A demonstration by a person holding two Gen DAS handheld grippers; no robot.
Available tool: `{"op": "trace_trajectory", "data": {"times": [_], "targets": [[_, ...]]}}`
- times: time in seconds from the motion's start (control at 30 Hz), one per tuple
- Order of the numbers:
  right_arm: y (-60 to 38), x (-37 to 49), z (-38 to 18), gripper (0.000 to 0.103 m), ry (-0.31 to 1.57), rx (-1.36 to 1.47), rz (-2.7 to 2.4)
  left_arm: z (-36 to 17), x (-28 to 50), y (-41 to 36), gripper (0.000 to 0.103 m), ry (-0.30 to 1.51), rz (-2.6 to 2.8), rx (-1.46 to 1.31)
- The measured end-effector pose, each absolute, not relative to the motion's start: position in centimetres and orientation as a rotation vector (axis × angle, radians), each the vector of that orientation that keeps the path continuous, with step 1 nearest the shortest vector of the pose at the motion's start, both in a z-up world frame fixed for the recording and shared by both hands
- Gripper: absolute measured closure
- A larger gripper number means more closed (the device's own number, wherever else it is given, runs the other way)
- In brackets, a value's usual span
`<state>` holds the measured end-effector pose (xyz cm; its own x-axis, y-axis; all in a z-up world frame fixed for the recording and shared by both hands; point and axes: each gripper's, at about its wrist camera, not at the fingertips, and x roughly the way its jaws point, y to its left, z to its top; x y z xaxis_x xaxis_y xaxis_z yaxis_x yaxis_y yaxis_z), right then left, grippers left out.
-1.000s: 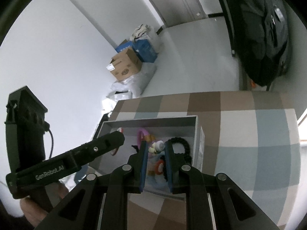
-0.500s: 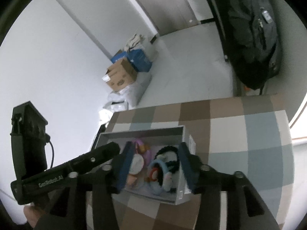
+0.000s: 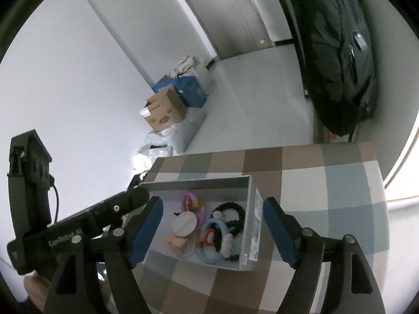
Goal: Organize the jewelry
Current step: 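Withdraw both open tools from the box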
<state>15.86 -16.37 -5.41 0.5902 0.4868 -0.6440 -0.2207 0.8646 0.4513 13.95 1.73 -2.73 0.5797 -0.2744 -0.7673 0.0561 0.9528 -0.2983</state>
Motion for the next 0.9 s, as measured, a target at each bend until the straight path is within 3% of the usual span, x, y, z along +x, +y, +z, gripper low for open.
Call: {"op": "trace_trajectory", "data": {"times": [0.2,0.3,0.43,0.5,0.57,0.9], "targets": [[-16.3,14.7,-4.4,0.014,0.795,0.321,0.427,-1.8,12.8,1.6,0.036,0.857,-0.164,-0.200],[-16.3,13.9,-3.8,0.010,0.763,0.310,0.428,-1.2,12.1,1.8,0.025,0.811,-0.140,-0.186],[-16.2,12.6,-2.9,0.008,0.711,0.280,0.431,-0.3,11.0,2.1,0.023,0.752,-0.123,-0.181],[-16.2,11.6,-2.4,0.000,0.673,0.260,0.427,0.2,10.3,2.1,0.023,0.719,-0.116,-0.178],[-16.2,10.9,-2.2,0.000,0.653,0.260,0.433,0.5,9.6,2.0,0.017,0.696,-0.112,-0.170],[-17.0,6.6,-1.3,0.000,0.562,0.205,0.410,1.2,6.7,1.9,0.010,0.629,-0.114,-0.148]]}}
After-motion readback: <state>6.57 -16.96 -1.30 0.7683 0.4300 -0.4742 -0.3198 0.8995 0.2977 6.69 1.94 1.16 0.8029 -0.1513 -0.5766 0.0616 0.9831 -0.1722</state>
